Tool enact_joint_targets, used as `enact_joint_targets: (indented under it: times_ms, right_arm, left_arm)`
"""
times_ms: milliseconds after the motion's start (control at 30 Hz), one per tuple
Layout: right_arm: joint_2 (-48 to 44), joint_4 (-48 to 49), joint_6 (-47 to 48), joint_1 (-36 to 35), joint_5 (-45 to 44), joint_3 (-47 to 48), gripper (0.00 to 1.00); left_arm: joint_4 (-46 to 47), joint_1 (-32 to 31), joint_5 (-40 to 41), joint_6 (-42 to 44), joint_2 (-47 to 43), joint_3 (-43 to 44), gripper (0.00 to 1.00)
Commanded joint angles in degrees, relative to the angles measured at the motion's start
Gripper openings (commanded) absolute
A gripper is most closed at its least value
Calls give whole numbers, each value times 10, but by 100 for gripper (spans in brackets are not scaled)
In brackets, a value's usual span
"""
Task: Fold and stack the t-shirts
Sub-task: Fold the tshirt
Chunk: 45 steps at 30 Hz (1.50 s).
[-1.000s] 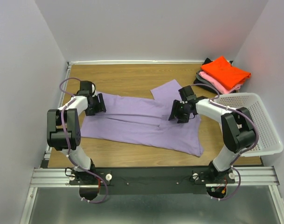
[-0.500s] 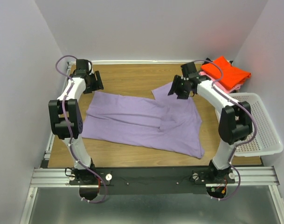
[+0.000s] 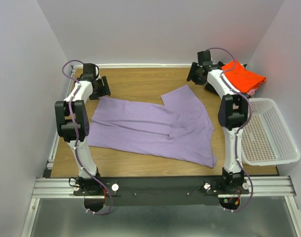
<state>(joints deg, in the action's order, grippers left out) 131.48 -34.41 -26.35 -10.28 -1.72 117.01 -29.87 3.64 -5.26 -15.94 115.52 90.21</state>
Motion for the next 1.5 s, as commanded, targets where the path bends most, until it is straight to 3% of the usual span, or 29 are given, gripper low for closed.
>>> enact_joint_targets:
  times_ms: [0, 333, 800, 967, 1167, 1467]
  right_arm:
    - [61, -13, 44, 7, -10, 70, 59]
    - [148, -12, 57, 8, 43, 142, 59]
    - [143, -11, 87, 6, 61, 88, 57]
    - [145, -11, 88, 4, 71, 91, 44]
    - [135, -11, 93, -4, 87, 83, 36]
    - [136, -12, 92, -7, 73, 78, 5]
  left_arm:
    - [4, 1, 13, -10, 1, 9, 77]
    - [-1, 1, 21, -32, 15, 29, 76]
    - [-26, -1, 47, -42, 59, 82, 76]
    - [-34, -4, 48, -44, 76, 95, 76]
    - [-42, -6, 93, -51, 84, 95, 76]
    - [-42, -6, 101, -58, 95, 106, 76]
